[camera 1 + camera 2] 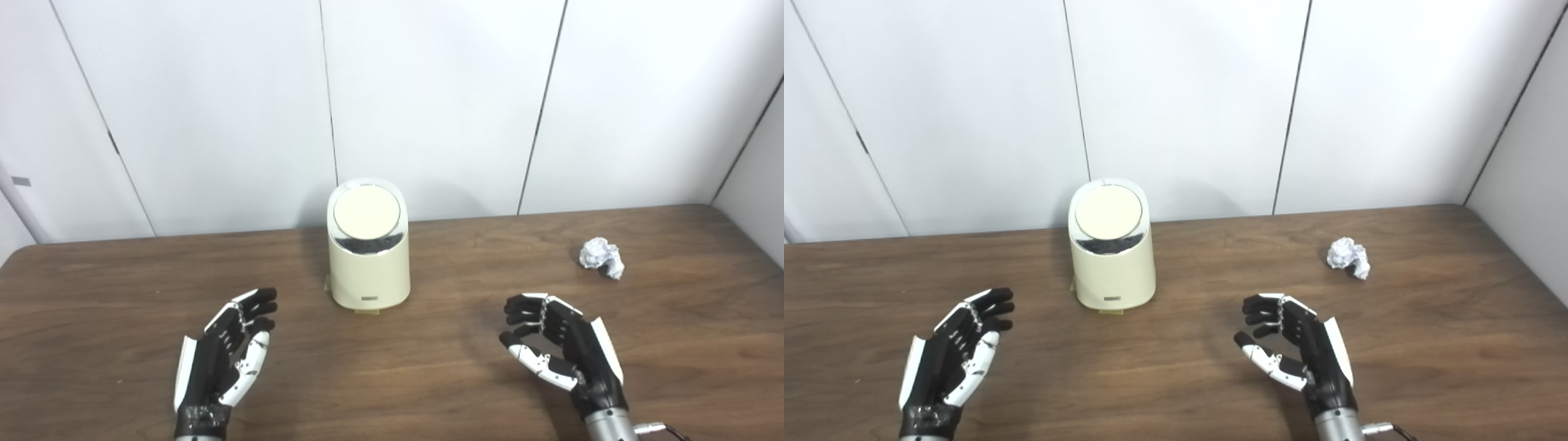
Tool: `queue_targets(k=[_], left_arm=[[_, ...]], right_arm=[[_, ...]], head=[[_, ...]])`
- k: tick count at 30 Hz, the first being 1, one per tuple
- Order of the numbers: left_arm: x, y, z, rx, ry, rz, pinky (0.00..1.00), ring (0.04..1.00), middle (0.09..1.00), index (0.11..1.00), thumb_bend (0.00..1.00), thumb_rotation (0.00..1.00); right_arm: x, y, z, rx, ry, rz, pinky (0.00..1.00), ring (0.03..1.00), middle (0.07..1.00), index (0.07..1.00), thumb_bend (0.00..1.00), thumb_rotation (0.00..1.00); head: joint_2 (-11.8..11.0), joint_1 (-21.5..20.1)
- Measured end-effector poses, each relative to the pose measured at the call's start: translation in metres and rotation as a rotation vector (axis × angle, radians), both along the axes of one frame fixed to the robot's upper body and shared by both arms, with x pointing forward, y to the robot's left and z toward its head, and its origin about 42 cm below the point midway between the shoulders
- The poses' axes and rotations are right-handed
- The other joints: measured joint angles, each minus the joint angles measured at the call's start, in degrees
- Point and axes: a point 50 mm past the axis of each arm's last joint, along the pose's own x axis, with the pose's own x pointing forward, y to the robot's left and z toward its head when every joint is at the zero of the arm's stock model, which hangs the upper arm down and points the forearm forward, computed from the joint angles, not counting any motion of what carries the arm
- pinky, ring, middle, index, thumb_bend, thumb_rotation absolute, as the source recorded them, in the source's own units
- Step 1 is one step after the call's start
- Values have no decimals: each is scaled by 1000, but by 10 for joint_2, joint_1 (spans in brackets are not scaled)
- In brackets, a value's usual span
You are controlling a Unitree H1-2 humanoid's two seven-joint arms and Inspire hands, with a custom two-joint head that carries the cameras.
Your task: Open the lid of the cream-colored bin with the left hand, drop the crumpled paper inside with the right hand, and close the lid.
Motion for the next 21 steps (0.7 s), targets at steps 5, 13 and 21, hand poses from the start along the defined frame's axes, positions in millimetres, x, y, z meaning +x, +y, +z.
queue_targets(k=[5, 13, 21], left_arm=[[0, 0, 0, 0, 0, 0, 670, 755, 776, 765, 167, 386], [0, 0, 0, 0, 0, 0, 680, 759, 777, 767, 168, 377], [4, -1, -3, 48, 97, 28, 724, 813, 822, 838, 638, 414]], right_arm=[[0, 0, 0, 0, 0, -1, 513, 607, 624, 599, 281, 84], [0, 0, 0, 2, 0, -1, 514, 610, 625, 599, 280, 53], [7, 0, -1, 0, 1, 2, 524, 614, 626, 599, 281, 50]], head=[[0, -1], [-3, 0], [-12, 4]])
